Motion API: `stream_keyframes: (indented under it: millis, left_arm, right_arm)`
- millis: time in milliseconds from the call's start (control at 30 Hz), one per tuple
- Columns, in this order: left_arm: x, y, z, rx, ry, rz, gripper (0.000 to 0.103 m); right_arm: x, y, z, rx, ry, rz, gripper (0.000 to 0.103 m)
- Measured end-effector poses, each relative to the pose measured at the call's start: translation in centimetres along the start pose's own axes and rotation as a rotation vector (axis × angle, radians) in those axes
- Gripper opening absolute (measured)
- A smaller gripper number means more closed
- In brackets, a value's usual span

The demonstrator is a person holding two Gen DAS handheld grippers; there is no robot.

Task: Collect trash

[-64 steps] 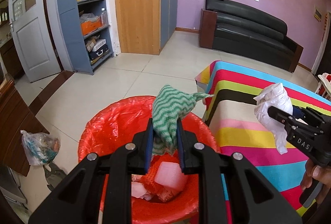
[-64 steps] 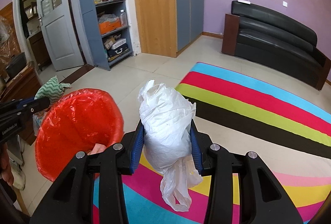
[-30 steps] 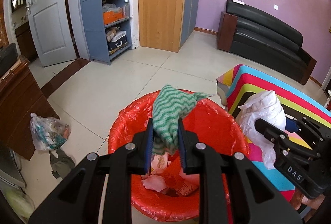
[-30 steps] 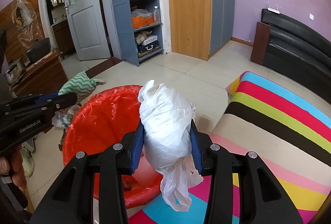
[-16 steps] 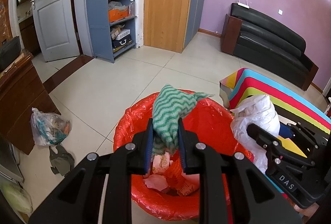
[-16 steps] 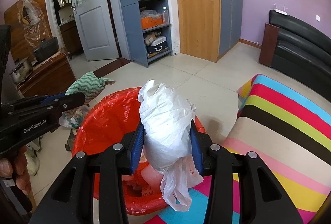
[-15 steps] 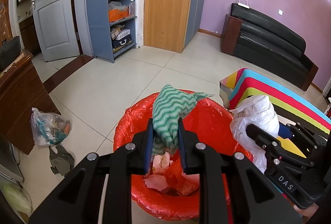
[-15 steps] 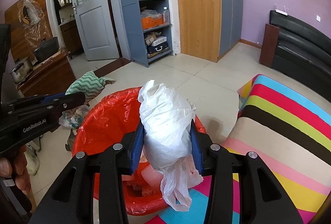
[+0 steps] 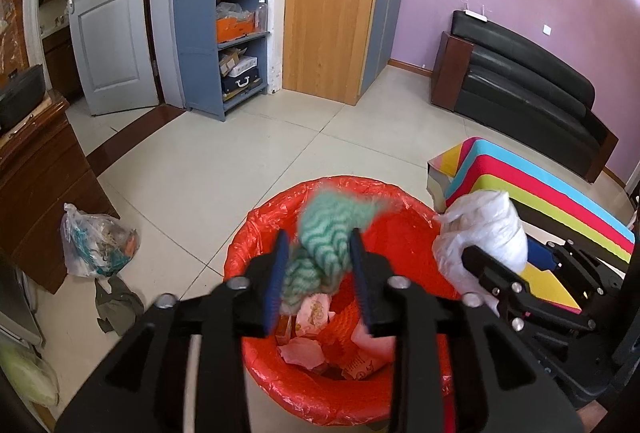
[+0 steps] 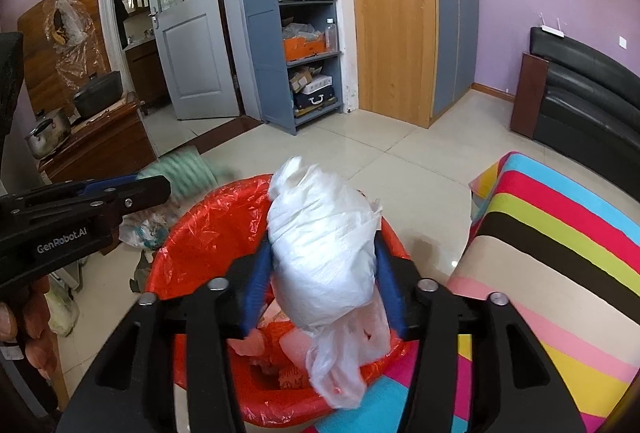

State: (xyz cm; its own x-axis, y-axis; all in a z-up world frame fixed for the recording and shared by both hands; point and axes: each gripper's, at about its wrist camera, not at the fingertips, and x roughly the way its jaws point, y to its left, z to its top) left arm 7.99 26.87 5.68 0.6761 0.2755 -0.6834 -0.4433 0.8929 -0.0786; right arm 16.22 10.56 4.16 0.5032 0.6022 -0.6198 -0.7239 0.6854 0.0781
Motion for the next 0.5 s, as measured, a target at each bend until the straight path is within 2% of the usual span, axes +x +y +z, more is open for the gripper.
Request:
stream_keyframes:
  millis: [67,267,333,500]
  left_arm:
    - [0.0,0.1,0.0,-0.009,0.001,0.002,0.046]
    - [-0.5,0.2,-0.2,-0.019,-0.005,0.002,0.051]
    - [-0.7,0.1,-0.5,-0.020,0.001,-0.003,0.052]
    - [-1.2,0.0,-1.1,-0.009,0.007,-0.007,0.064]
  right_arm:
    - [-0.2,-0.1,-0.1,-0.003,-0.008,-0.002,0.060]
    - [-0.6,-0.5,-0.2,0.010,-0.011,-0.029,0.066]
    - [-0.9,-0.7,-0.4,0.016,-0.011,-0.038,0.072]
    - [-2.1,-1.4,-0.8,0.032,-0.010,-0.056,0.074]
